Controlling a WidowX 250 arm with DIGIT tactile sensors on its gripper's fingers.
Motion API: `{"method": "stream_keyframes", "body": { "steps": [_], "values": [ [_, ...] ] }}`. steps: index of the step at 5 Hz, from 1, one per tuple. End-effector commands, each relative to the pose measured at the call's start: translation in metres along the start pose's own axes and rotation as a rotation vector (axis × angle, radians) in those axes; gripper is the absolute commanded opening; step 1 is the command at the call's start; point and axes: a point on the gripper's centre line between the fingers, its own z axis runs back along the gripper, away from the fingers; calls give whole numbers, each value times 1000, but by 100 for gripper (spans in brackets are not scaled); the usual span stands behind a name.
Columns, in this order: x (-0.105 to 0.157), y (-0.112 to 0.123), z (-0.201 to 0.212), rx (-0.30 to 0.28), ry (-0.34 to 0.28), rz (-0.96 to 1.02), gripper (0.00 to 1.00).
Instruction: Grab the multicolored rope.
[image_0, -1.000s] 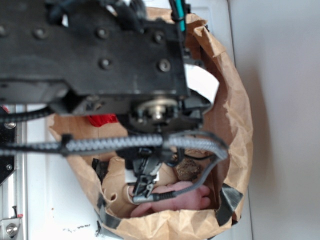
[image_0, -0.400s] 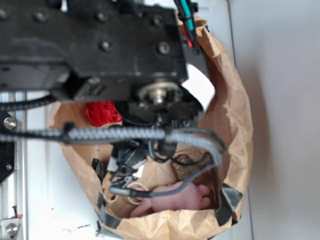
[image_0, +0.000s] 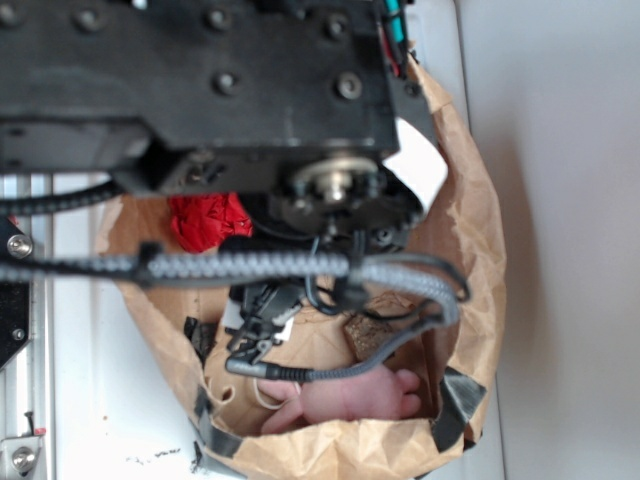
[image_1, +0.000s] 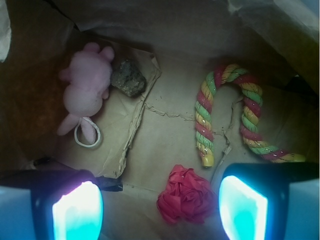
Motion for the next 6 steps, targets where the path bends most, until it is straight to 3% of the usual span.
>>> {"method": "stream_keyframes", "body": {
  "steps": [1,3,4,6],
  "values": [
    [8,3,18,27,-58,-3,100],
    [8,3,18,27,-58,-3,100],
    [8,-1,-7,89,-53,3,100],
    [1,2,-30,121,-85,9,100]
  ]
}}
